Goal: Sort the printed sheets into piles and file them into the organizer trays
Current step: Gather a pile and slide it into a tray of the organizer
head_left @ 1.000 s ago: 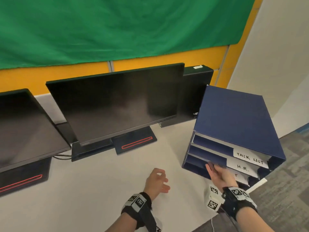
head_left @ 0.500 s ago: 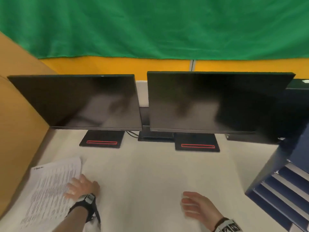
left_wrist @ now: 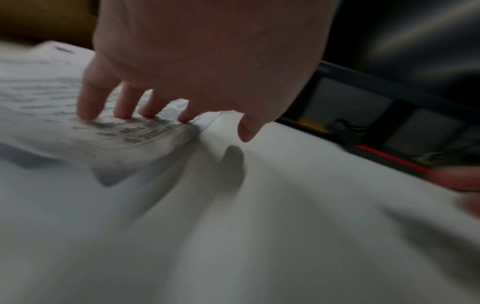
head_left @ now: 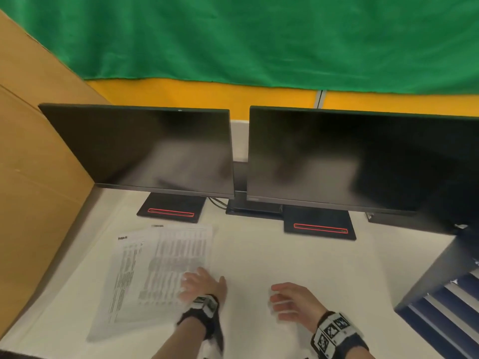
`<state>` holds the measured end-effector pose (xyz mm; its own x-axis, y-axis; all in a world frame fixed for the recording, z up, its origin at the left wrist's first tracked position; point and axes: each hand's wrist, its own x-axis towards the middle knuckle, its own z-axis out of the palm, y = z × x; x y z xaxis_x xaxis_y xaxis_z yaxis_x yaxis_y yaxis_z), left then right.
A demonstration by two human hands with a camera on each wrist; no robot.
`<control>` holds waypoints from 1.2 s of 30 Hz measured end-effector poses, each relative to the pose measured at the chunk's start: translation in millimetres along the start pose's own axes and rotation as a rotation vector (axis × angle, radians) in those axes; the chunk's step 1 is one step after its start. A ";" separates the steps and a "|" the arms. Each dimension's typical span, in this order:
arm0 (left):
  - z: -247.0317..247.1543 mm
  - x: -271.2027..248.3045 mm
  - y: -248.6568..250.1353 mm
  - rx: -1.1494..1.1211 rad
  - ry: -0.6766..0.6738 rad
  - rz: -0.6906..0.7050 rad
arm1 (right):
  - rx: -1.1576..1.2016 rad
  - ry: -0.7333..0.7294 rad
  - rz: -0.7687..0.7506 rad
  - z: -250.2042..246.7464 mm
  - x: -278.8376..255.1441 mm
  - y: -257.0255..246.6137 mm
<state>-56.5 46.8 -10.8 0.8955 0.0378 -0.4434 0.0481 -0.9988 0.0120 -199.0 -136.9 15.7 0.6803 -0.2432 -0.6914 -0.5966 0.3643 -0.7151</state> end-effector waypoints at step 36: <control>-48.0 52.3 7.2 -0.682 -0.188 -0.113 | -0.327 0.453 -0.103 67.9 64.7 -25.8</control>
<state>12.0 43.1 9.2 0.7801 0.0724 -0.6215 0.4572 -0.7440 0.4872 -110.7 -101.0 -3.5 0.5347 -0.6502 -0.5397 -0.6866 0.0380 -0.7260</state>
